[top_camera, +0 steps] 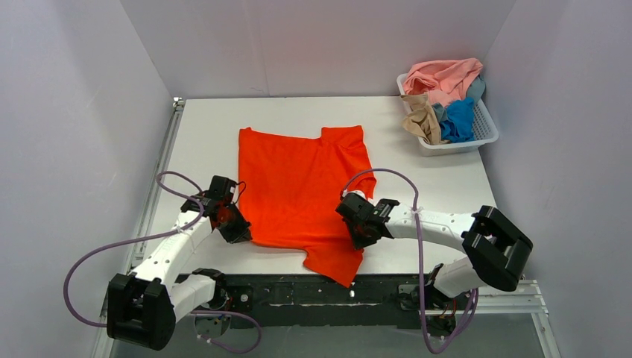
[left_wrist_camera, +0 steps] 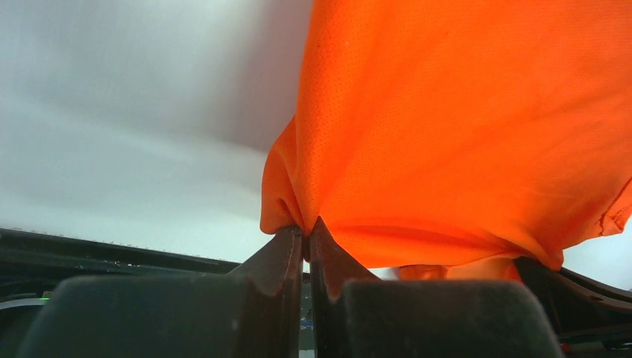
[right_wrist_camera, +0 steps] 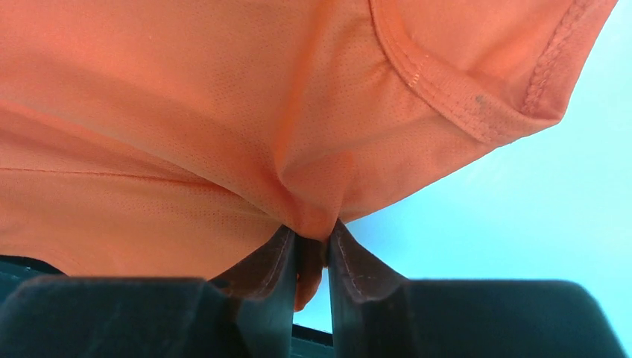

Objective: Fold and stack the t-shirts
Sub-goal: Flatten out the tshirt

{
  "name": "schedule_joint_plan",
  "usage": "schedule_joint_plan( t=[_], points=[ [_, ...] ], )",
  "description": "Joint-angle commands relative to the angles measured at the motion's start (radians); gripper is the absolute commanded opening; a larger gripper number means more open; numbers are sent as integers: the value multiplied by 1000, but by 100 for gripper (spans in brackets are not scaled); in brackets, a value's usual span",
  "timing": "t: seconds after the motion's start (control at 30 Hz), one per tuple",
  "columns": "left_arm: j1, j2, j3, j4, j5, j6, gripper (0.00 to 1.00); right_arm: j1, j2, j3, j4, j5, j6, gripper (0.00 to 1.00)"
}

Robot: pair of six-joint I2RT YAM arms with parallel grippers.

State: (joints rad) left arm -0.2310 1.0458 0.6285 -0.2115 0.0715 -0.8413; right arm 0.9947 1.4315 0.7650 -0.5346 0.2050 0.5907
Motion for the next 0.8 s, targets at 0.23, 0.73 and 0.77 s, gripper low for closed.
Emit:
schedule_joint_plan(
  t=[0.23, 0.73, 0.77],
  points=[
    [-91, 144, 270, -134, -114, 95, 0, -5, 6, -19, -16, -92, -21, 22],
    [-533, 993, 1201, -224, 124, 405, 8, -46, -188, -142, 75, -86, 55, 1],
    [-534, 1001, 1209, -241, 134, 420, 17, -52, -185, -138, 72, -90, 57, 1]
  ],
)
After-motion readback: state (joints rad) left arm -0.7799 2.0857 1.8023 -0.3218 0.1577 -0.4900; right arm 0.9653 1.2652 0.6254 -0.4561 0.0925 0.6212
